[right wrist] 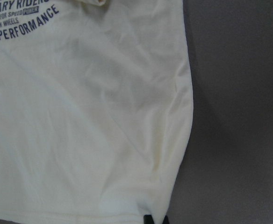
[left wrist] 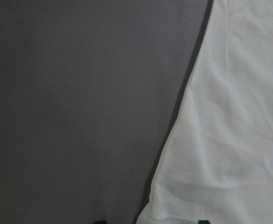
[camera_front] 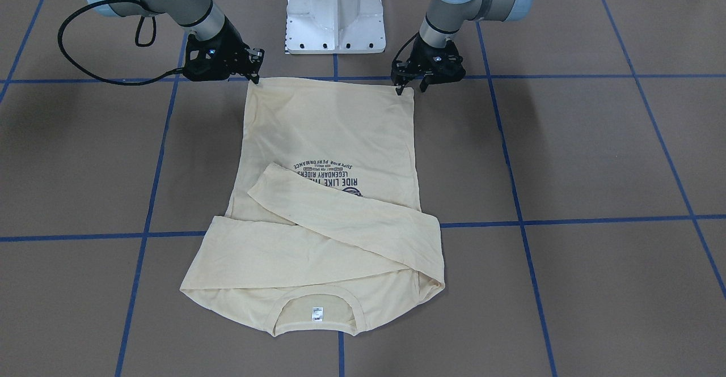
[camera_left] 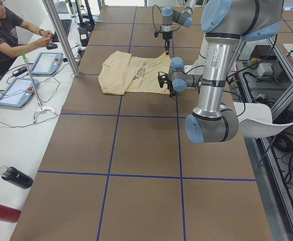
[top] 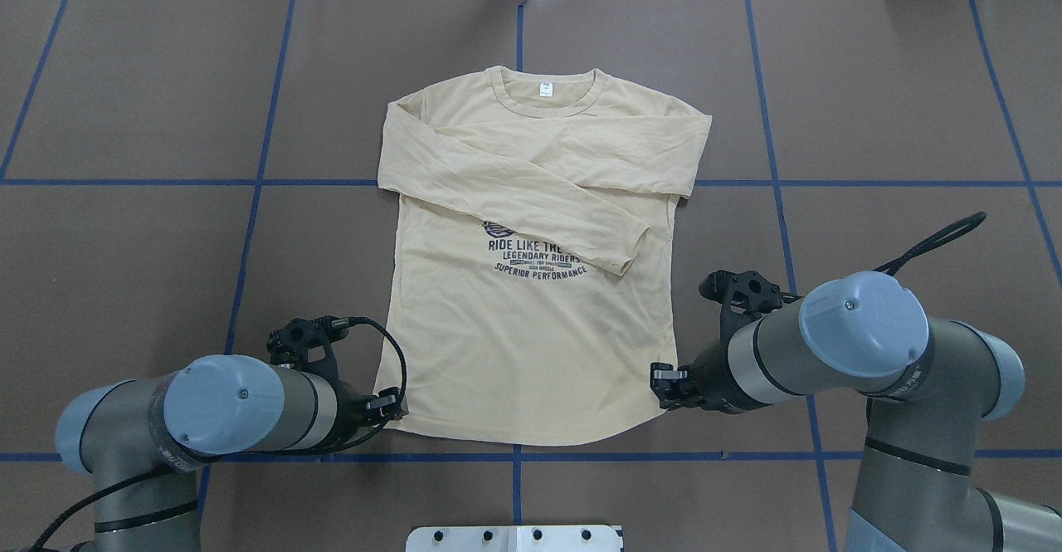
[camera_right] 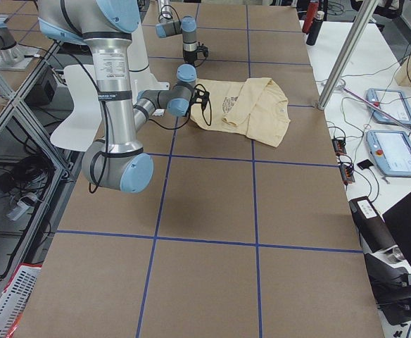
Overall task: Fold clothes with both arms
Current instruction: 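Grasp the hem corners with both grippers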
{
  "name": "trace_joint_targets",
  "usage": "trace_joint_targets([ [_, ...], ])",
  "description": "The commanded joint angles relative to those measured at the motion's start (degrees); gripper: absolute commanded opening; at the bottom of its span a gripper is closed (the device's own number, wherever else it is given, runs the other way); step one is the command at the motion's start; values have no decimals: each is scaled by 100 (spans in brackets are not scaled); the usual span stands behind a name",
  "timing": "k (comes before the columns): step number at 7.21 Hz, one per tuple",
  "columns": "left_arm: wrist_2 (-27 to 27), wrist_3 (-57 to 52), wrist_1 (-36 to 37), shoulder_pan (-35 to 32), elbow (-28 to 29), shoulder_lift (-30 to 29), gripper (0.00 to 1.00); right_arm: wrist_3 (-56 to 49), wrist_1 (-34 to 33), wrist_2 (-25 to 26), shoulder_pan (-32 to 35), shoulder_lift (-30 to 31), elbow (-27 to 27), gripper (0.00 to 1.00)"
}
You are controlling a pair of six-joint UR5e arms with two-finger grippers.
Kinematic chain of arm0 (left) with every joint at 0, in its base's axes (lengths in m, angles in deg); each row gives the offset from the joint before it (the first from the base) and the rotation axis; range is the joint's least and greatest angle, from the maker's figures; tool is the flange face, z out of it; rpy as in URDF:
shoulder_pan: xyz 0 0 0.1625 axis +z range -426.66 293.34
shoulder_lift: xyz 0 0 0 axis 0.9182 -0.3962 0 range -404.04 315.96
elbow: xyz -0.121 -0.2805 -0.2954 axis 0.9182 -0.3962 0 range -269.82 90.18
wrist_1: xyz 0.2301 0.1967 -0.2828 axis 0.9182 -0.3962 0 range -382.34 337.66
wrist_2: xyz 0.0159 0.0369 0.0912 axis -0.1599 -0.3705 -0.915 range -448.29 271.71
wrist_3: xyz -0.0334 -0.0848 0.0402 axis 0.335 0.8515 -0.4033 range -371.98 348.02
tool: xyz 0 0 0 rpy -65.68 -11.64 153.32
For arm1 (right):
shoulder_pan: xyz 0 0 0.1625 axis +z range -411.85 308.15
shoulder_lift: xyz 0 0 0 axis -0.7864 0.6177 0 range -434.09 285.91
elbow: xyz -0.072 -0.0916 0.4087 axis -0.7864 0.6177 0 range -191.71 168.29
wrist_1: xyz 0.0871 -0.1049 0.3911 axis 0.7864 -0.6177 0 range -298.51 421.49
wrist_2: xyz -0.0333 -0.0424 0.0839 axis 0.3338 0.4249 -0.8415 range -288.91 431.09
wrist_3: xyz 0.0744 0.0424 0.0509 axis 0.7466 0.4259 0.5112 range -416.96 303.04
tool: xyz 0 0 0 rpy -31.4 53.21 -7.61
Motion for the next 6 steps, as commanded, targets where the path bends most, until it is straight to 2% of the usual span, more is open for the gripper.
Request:
trace_joint_targets([
  [1,-7,8,2,-2,1,-9,53,0,0,-52,35,19,-9,0],
  [4,-7,8,2,-28,-17,-10,49,0,0,-79,71,19,-18,0],
  [6,2,8,11,-54,-17,-44,37,0,0,-87,79,19,-18,0],
])
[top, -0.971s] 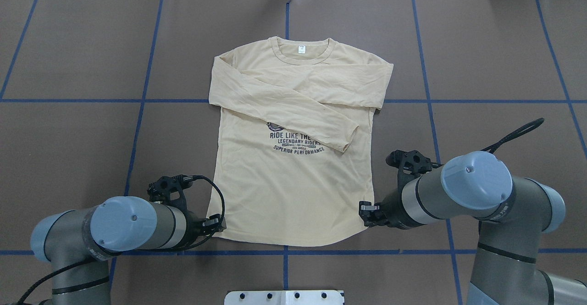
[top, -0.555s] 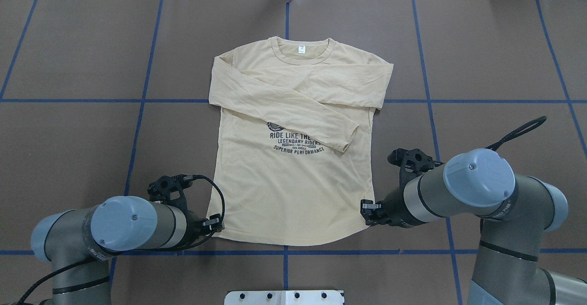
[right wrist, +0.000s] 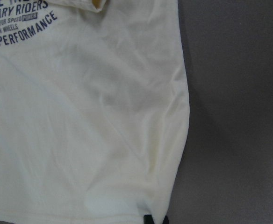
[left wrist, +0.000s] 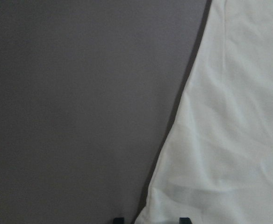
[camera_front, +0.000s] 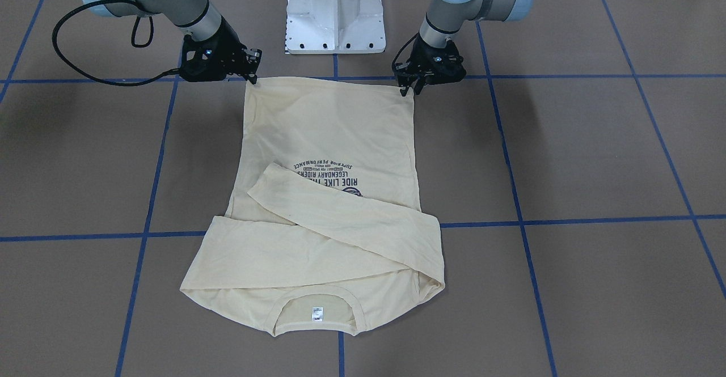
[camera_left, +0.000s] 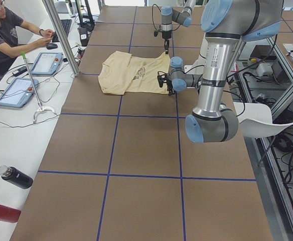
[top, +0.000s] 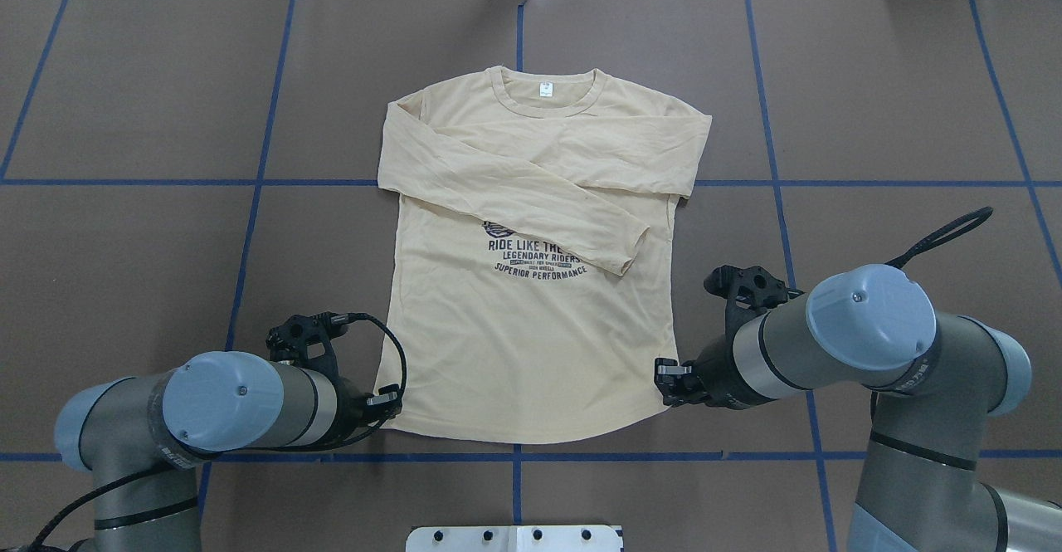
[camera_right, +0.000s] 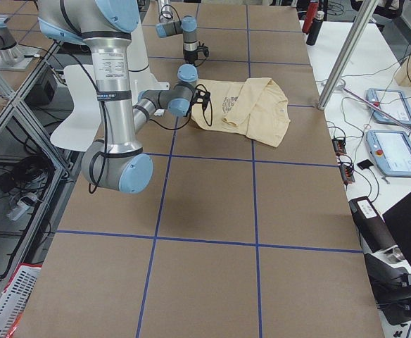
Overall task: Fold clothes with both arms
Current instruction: 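Grasp the hem corners with both grippers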
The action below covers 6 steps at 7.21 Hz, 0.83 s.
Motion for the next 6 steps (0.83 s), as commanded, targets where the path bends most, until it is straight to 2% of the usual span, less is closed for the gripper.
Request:
trace_joint_targets([
  [1,7,0,3,-15,8,-48,35,0,9,5,5,-4,-1,0],
  [6,-2,0,267,-6,-9,-58,39,0,9,5,5,-13,-1,0],
])
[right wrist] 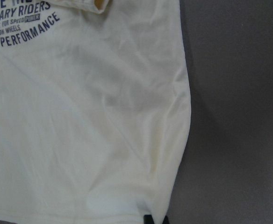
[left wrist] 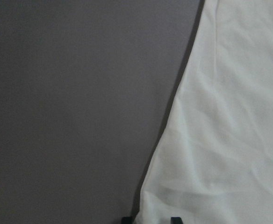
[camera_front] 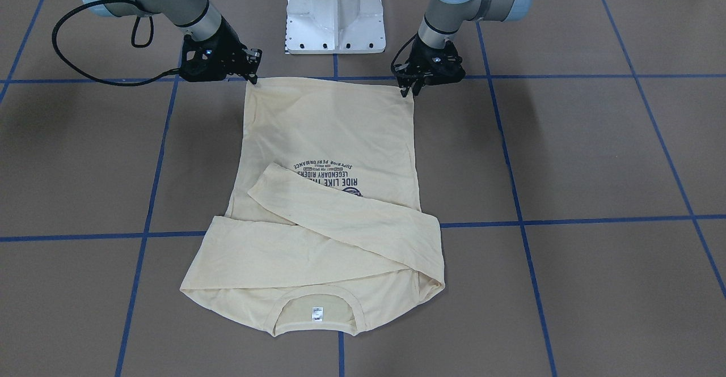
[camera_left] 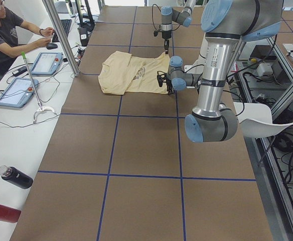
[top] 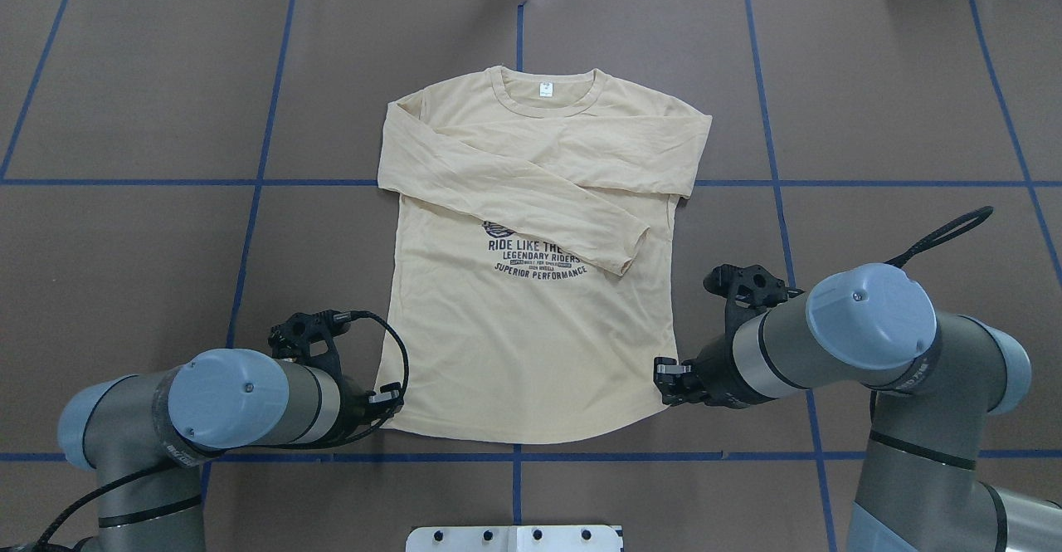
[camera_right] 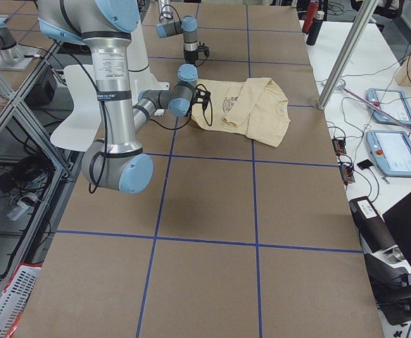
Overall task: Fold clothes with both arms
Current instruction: 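Grasp the hem corners with both grippers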
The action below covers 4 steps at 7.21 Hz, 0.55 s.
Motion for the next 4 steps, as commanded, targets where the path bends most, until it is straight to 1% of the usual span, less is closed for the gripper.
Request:
trace_joint_targets([
  [1,0,0,93,4,-2,-14,39,0,0,0,0,-2,9,0],
  [4,9,0,111,13,15,-128,38,0,0,0,9,7,-9,0],
])
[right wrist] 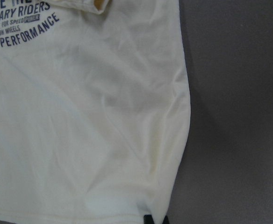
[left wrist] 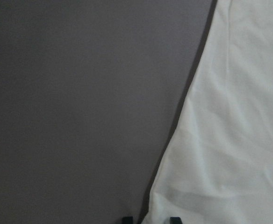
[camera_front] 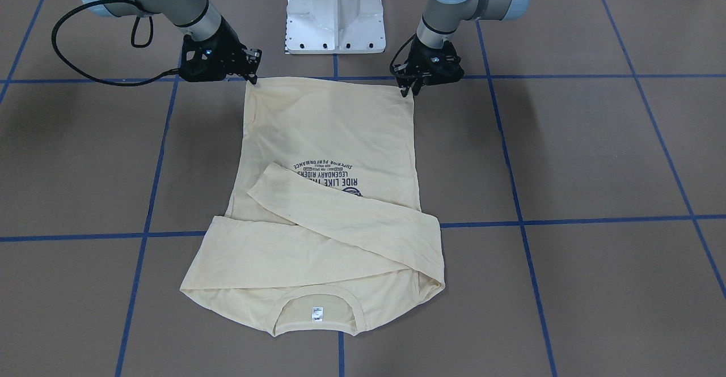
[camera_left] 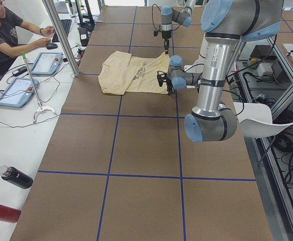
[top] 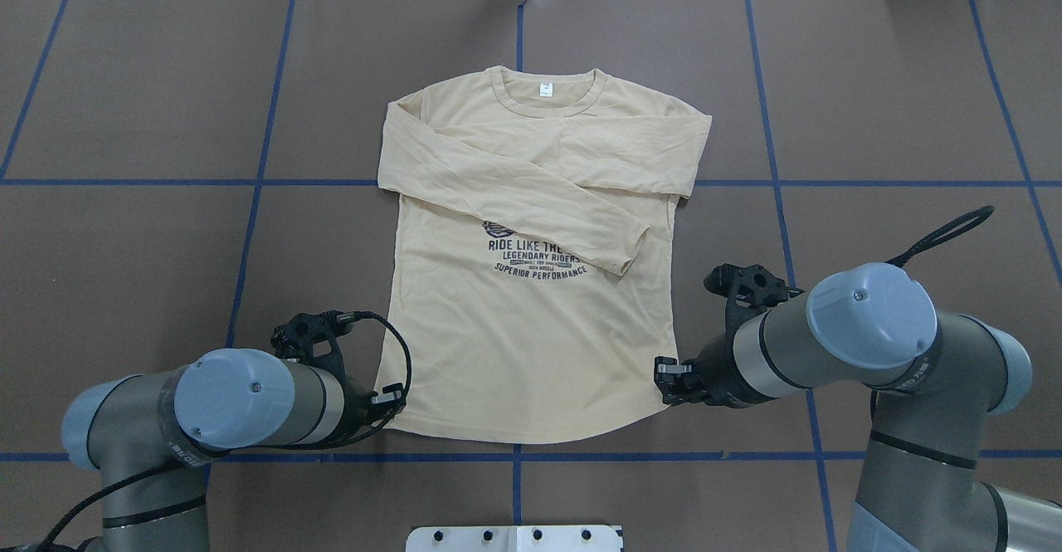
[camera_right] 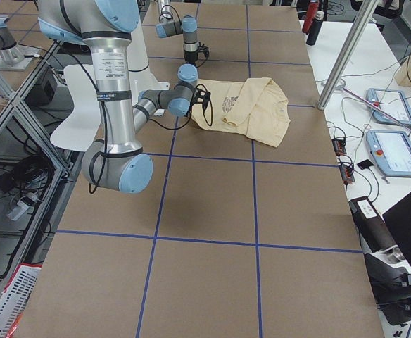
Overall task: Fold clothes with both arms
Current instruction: 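Grasp the hem corners with both grippers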
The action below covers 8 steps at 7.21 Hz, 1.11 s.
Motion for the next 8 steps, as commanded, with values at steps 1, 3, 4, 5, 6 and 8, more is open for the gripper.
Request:
trace_joint_targets([
  [1,3,0,15,12,13,-52,38,0,0,-3,2,10,-5,0],
  [3,-5,0,23,3,22,-43,38,0,0,6,2,10,-31,0],
  [4,-5,0,15,-6,39,-35,38,0,0,6,2,10,-23,0],
  [5,-5,0,23,-6,39,-43,36,0,0,6,2,10,-31,0],
  [6,-5,9,23,-6,31,-43,12,0,0,6,2,10,-31,0],
  [8,12,0,215,-14,-57,-78,0,0,0,6,2,10,-23,0],
])
